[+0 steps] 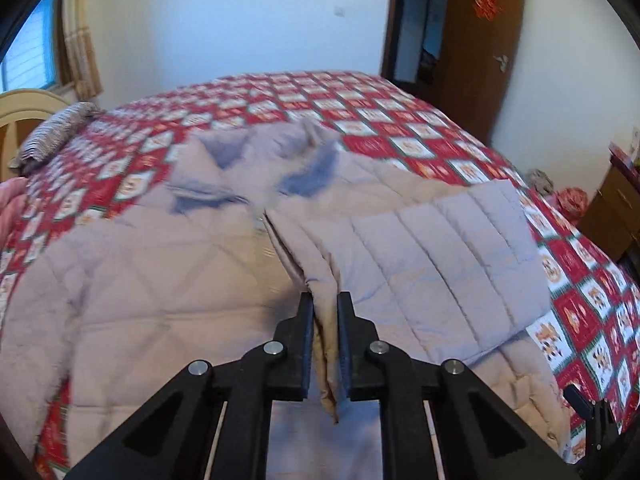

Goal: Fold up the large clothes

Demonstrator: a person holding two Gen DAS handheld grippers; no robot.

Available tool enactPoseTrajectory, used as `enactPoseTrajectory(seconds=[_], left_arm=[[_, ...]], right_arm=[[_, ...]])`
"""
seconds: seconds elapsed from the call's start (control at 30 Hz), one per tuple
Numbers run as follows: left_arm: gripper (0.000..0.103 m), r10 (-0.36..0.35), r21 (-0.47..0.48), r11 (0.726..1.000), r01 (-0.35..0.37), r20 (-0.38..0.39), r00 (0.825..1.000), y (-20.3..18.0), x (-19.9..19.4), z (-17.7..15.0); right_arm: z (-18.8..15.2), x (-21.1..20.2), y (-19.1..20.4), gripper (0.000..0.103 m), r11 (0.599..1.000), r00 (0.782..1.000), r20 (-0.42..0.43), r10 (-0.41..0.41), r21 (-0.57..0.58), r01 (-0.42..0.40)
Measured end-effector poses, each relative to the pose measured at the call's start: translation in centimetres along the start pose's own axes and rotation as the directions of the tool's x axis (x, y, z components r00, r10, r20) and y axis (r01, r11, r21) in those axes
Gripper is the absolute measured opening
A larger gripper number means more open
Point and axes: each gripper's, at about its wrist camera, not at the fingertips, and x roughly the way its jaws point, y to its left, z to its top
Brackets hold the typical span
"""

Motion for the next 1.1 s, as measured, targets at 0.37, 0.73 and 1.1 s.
enactPoseTrajectory(seconds=[0.37,0.73,1.1], left_arm=[[0.009,0.181,-0.014,0.983,-0.181,0.029,0.983,8.2,0.9,-1.3],[0.021,0.291,-0.073,0.953,-0.293,-0.032,0.956,10.7,3.4,-2.9],[0.087,0.439,-0.158,0.891,-0.424,0.067,0.896,10.0,3.6,0.4]], right_arm=[[-0.2,0.6,0.0,0.095,1.0,1.0,-0.024,-0.01,-0.007,0.009],[1.4,-0.8,-0.1,0.095,1.0,0.999,-0.039,0.006,-0.031,-0.007],[12.9,1.5,0.1,0.083,0.998,0.995,0.082,0.055,-0.036,-0.052]])
